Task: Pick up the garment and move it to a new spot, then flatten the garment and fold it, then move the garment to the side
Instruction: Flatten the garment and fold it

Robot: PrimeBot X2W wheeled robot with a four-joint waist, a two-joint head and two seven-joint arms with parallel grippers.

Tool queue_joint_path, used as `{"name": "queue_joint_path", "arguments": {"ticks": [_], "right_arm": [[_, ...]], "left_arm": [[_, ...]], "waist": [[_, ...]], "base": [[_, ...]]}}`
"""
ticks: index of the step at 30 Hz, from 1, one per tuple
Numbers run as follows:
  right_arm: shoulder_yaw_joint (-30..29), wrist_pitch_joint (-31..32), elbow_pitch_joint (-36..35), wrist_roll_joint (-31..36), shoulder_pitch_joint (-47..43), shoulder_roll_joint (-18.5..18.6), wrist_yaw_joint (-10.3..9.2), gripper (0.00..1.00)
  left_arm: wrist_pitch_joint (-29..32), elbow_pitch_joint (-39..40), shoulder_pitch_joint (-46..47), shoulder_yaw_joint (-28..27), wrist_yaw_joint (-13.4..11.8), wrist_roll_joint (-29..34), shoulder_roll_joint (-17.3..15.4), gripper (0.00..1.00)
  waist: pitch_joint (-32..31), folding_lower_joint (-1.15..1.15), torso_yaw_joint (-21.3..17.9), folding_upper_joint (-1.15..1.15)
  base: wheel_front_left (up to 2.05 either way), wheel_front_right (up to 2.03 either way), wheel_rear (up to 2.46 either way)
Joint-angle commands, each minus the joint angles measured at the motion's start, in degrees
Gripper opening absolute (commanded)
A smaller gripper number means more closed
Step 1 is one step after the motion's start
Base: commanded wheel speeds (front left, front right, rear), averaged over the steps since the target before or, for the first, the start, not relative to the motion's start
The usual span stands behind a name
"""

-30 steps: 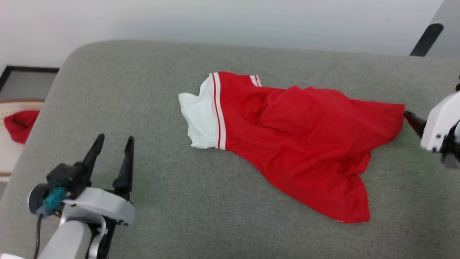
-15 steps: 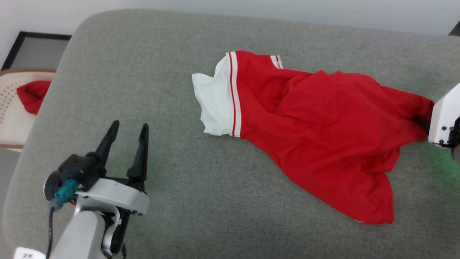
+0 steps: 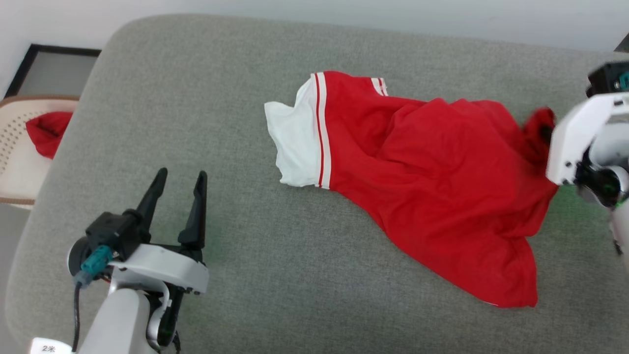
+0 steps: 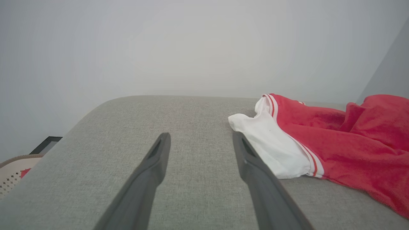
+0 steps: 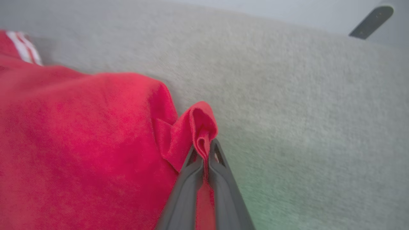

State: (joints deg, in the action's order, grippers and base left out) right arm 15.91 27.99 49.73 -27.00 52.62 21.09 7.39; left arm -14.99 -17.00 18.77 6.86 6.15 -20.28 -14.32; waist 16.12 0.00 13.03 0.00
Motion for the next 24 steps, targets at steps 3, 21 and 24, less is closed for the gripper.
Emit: {"name": "queue_joint_path", "arguments": {"ticks": [3, 21, 24], "right_arm": [[3.0, -2.0, -5.0, -4.4, -1.3, -2.2, 0.21, 0.0], [25.9, 9.3, -40.8, -22.4, -14.8, -3.5, 0.21, 0.0], [26.8, 9.2, -41.6, -21.3, -15.9, -2.8, 0.21, 0.0]], "left_arm": [[-0.2, -0.7, -0.8, -0.3, 0.6, 0.7, 0.7, 1.0], [-0.2, -1.4, -3.0, -1.8, 1.4, 0.9, 1.7, 1.0], [-0.2, -1.4, -2.9, -1.9, 1.3, 0.8, 1.9, 1.0]], "waist": [[-1.5, 0.0, -0.2, 0.0], [-3.5, 0.0, -0.8, 0.0], [-3.2, 0.0, -1.0, 0.0]], "base": [[0.0, 0.0, 0.0], [0.0, 0.0, 0.0], [0.0, 0.0, 0.0]]}}
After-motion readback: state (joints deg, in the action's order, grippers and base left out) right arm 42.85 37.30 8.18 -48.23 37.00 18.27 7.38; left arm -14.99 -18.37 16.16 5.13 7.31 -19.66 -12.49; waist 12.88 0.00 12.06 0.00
